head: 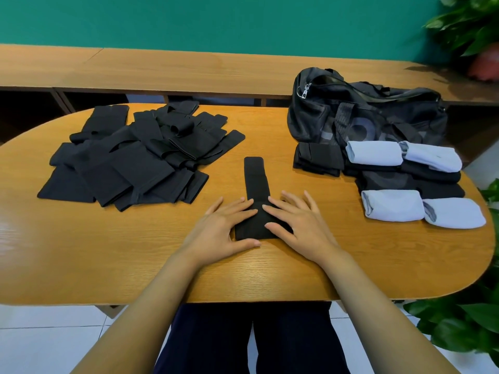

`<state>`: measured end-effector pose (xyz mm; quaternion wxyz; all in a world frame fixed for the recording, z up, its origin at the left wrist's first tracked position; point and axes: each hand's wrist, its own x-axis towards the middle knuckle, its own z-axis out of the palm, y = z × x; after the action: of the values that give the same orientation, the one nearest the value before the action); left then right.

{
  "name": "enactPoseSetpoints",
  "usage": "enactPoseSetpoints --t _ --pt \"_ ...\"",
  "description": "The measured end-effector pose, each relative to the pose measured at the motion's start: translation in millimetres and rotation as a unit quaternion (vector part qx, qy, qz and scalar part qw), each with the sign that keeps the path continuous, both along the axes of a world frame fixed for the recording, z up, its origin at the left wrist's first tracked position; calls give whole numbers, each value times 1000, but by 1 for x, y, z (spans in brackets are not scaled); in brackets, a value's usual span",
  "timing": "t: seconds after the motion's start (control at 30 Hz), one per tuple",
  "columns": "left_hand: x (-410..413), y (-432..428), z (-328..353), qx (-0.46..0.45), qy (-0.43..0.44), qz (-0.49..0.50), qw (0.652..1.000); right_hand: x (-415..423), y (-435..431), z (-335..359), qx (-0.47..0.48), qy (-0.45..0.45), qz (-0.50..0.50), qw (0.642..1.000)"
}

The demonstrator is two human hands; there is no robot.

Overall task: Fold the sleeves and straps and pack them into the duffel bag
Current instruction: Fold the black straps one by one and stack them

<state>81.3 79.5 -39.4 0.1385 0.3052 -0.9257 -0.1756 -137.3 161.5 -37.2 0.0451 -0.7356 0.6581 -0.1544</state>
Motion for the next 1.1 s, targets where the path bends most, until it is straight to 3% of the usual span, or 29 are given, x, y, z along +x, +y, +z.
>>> enactPoseSetpoints --t 0.43,0.93,1.1 --pt "0 0 -1 12 38 37 999 -1 -1 0 2 8 14 1000" --pt "3 6 2 -79 143 54 985 1 2 -3 -139 -47 6 989" --pt "5 7 1 -61 203 66 975 2 4 1 -205 -100 -9 974"
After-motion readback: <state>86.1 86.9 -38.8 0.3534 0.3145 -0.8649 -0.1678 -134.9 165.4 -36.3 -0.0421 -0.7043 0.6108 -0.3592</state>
